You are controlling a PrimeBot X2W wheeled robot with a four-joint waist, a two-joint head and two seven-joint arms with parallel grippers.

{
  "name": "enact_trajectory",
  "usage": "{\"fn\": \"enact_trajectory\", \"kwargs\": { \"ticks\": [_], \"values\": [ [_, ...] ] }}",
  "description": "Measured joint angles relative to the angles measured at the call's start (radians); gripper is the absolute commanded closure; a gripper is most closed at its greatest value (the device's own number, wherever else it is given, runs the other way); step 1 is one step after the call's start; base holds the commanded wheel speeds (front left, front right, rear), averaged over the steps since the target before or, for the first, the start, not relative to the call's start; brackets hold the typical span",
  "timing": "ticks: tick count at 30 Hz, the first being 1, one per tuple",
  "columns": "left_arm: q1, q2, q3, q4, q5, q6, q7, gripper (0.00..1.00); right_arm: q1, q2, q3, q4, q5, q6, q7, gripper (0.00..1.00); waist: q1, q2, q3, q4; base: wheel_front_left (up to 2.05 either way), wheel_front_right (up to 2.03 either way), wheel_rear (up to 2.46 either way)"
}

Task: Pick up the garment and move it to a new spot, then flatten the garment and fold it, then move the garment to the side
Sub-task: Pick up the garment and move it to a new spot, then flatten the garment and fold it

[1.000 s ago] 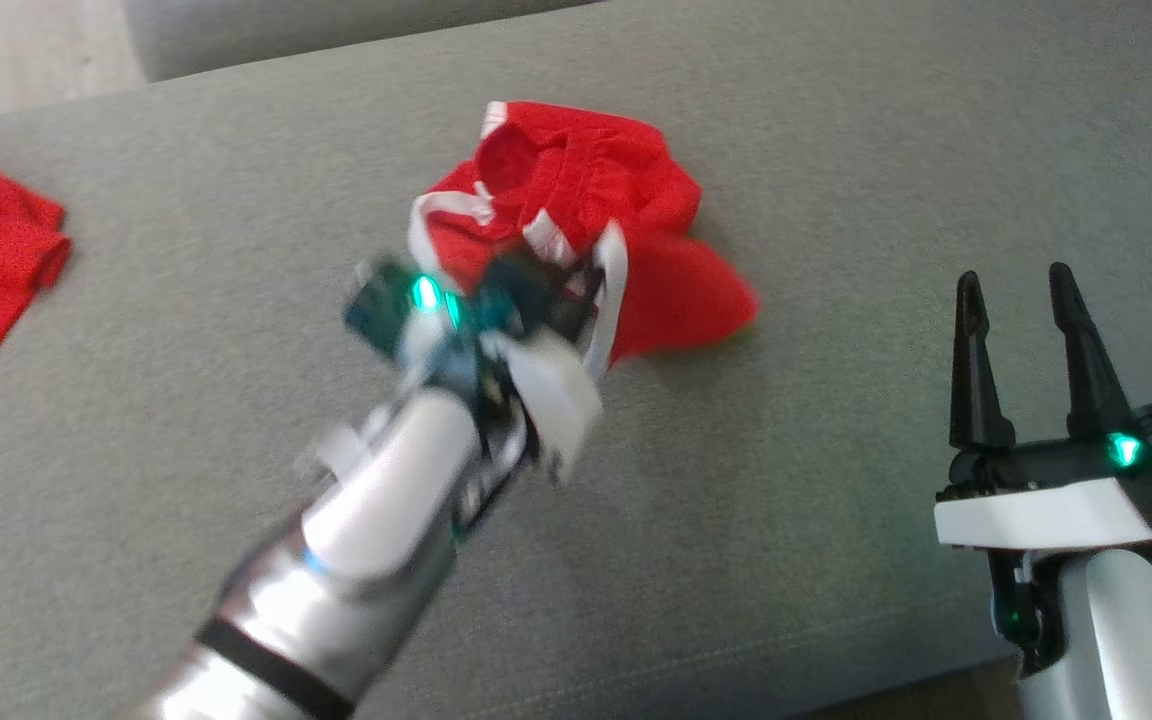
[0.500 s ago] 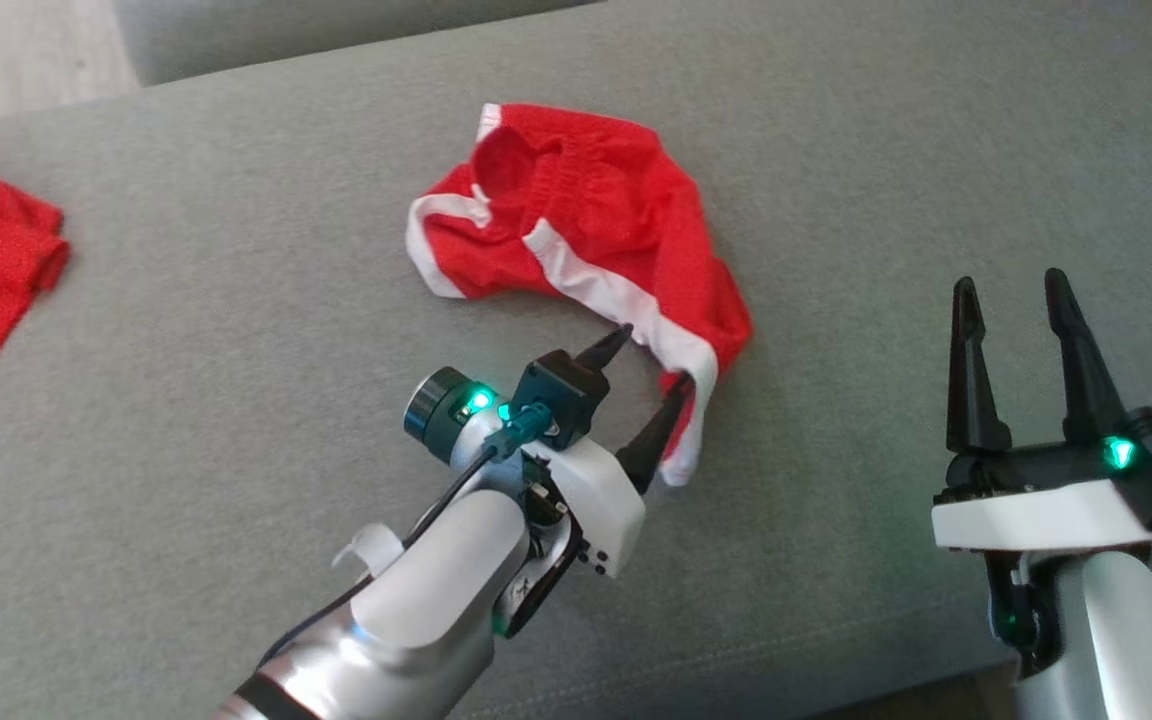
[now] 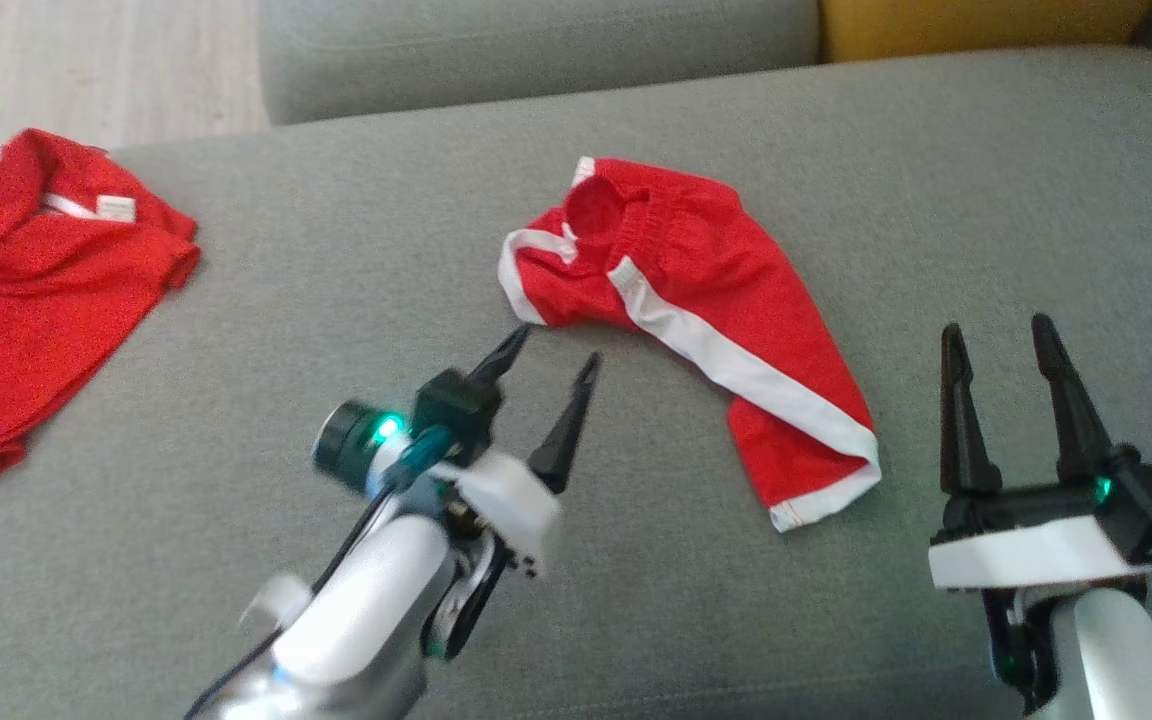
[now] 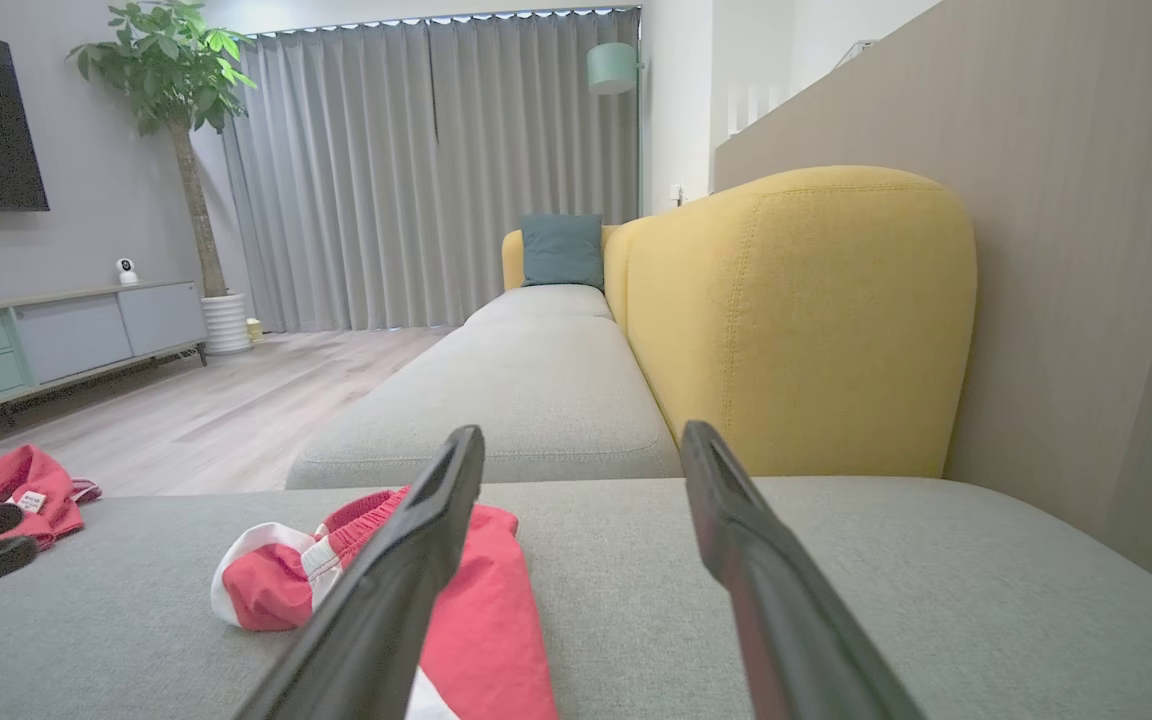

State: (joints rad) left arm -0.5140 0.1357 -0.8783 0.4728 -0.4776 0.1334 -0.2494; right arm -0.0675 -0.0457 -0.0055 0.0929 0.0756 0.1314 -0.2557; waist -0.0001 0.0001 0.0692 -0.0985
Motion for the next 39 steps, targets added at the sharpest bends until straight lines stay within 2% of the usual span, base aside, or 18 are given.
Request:
{"fn": "enact_trajectory", "kwargs": {
  "ticks": [8, 13, 24, 39],
  "values": [
    [0.194, 0.035, 0.145, -0.152, 0.000, 0.078, 0.000, 0.00, 0.069, 0.000, -0.003, 0.006, -0.007, 0.000, 0.000, 0.00, 0.0000, 0.0000, -0.055, 0.055, 0.00, 0.00, 0.00],
    [0.330, 0.049, 0.238, -0.216, 0.021, 0.105, 0.000, 0.00, 0.124, 0.001, -0.005, 0.002, -0.002, 0.000, 0.000, 0.00, 0.0000, 0.0000, -0.076, 0.079, 0.00, 0.00, 0.00],
    [0.477, 0.047, 0.378, -0.311, 0.109, 0.096, 0.000, 0.00, 0.152, 0.001, -0.007, 0.004, 0.040, 0.000, 0.000, 0.00, 0.0000, 0.0000, -0.088, 0.095, 0.00, 0.00, 0.00],
    [0.547, -0.005, 0.447, -0.317, 0.187, 0.053, 0.000, 0.00, 0.162, 0.002, -0.007, 0.037, 0.040, 0.000, 0.000, 0.00, 0.0000, 0.0000, -0.088, 0.104, 0.00, 0.00, 0.00]
  ]
}}
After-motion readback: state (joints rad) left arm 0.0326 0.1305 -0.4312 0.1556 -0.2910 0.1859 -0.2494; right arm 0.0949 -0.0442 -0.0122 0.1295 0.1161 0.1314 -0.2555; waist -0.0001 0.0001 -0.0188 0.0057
